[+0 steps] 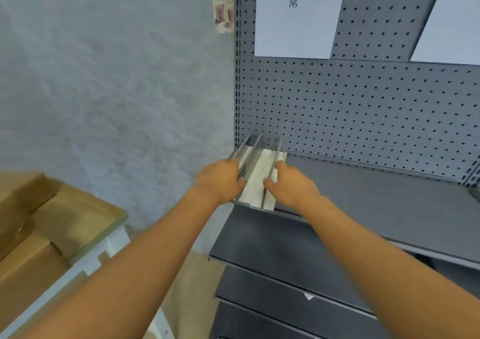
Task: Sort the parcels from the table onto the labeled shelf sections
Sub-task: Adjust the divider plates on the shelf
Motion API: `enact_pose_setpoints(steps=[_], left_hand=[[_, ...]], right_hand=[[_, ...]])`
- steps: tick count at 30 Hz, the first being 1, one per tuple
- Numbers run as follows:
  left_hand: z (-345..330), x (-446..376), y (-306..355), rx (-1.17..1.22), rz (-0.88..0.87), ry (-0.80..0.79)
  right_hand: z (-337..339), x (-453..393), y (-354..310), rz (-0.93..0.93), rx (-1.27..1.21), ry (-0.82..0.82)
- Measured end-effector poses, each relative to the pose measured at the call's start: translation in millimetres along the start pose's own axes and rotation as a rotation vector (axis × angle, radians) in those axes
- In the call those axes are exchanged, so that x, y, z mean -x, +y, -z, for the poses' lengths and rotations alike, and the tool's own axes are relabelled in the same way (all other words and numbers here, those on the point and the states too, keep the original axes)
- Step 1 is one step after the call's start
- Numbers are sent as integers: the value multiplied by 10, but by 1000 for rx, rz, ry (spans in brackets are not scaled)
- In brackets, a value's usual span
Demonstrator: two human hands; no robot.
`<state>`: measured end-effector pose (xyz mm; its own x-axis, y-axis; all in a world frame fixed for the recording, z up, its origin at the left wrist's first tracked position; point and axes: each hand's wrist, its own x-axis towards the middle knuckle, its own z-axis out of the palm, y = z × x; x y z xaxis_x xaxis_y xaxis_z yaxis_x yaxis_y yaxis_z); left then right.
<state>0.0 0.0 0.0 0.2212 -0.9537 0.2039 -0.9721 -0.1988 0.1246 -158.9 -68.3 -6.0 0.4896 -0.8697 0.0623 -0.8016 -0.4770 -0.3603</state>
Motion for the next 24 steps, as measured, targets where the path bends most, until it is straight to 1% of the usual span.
enact_pose_setpoints(steps=[1, 4, 7, 11, 15, 20, 24], left_hand=[[-30, -56, -5, 17, 18, -43], [-148, -219, -28, 9, 35, -101], [-206, -355, -3, 7, 21, -112], [-274, -455, 27, 12, -22, -110], [-329, -499, 25, 36, -14, -104], [-359, -497, 3, 141, 10, -122], [-409, -476, 56, 248, 34, -186]], right_hand=[[-32, -53, -24, -47, -2, -35], [-134, -174, -66, -148, 21, -145], [-238, -258, -93, -227, -41, -199], [-312, -285, -195, -311, -65, -180], [-334, -323, -247, -381, -131, -205], [-327, -289, -271, -433, -180, -198], [-324, -252, -279, -493, -157, -201]])
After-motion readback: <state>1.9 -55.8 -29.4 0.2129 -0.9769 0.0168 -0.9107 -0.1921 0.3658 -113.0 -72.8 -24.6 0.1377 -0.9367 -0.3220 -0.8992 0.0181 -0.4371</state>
